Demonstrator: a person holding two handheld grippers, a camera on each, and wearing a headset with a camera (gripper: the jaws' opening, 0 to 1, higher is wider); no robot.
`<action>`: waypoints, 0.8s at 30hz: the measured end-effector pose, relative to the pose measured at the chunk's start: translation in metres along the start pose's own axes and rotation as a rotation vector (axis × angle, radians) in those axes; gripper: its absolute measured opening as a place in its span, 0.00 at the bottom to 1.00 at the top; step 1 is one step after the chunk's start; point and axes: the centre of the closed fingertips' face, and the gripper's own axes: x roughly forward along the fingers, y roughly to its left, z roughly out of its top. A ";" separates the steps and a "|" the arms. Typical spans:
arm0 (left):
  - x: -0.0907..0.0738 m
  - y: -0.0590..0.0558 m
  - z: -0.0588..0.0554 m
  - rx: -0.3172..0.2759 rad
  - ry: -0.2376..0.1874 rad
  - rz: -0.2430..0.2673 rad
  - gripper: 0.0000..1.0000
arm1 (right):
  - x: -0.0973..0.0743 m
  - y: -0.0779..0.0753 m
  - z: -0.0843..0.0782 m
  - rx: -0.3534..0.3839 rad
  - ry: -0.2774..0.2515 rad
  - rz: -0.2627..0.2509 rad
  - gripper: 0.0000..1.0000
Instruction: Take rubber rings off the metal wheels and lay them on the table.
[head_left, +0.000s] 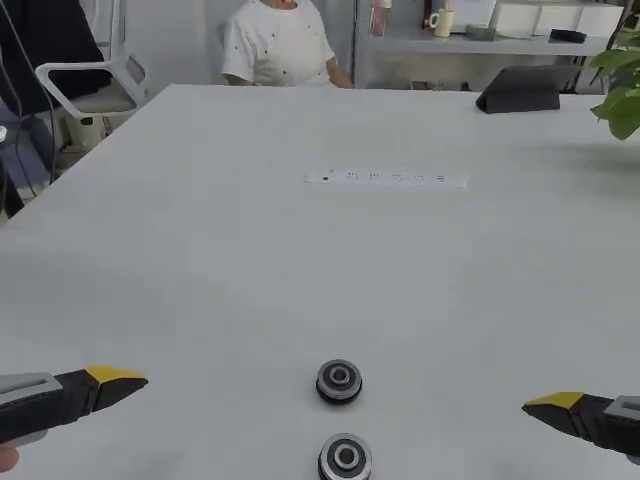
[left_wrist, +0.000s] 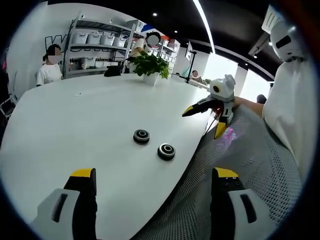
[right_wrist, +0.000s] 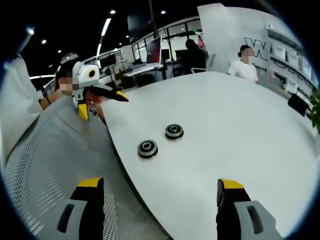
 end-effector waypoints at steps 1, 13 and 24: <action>0.000 0.000 0.001 -0.001 -0.004 -0.001 0.94 | 0.000 0.000 0.000 0.000 -0.002 -0.001 0.93; -0.001 -0.012 0.020 0.067 -0.031 -0.046 0.94 | -0.003 -0.002 0.010 -0.007 -0.030 -0.008 0.91; -0.012 -0.006 0.048 0.154 -0.041 -0.015 0.96 | -0.005 -0.001 0.057 -0.085 -0.093 0.026 0.90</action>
